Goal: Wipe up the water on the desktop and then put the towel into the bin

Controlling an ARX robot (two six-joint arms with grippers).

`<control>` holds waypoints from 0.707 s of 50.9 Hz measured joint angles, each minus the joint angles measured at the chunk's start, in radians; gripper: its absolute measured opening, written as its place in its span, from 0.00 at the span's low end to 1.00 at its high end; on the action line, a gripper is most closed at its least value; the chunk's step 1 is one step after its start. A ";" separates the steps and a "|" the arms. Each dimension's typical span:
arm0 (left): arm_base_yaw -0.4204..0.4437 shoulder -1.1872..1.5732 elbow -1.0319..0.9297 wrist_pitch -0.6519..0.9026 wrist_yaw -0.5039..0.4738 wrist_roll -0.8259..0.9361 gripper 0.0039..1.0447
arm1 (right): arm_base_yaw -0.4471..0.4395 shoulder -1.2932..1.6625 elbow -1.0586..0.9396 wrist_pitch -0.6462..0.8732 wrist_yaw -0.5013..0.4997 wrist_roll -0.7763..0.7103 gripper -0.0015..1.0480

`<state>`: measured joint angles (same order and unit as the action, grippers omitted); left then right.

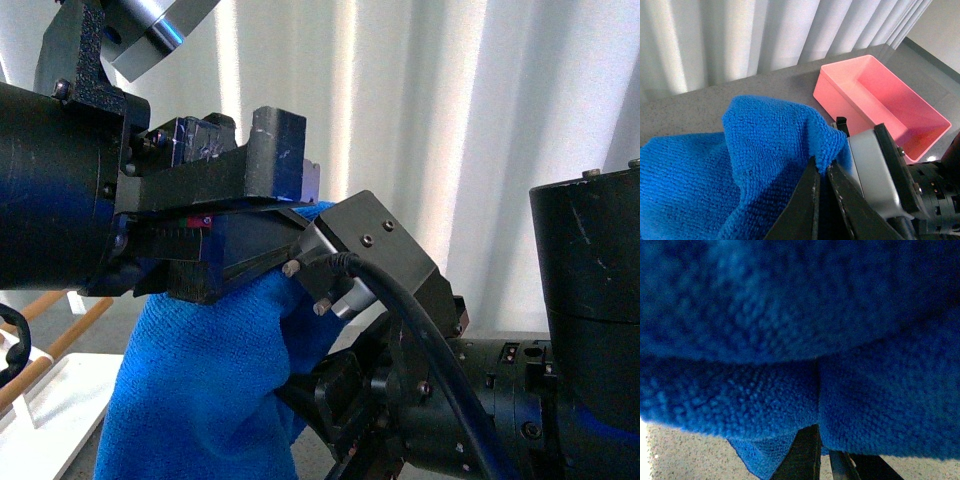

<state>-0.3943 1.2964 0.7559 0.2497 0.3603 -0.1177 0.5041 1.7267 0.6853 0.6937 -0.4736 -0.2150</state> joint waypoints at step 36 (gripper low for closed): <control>0.000 0.000 0.000 0.000 0.005 0.000 0.45 | -0.093 -0.132 -0.119 0.086 0.019 0.066 0.03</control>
<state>-0.3946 1.2964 0.7559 0.2497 0.3656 -0.1181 0.4107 1.5948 0.5659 0.7795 -0.4541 -0.1493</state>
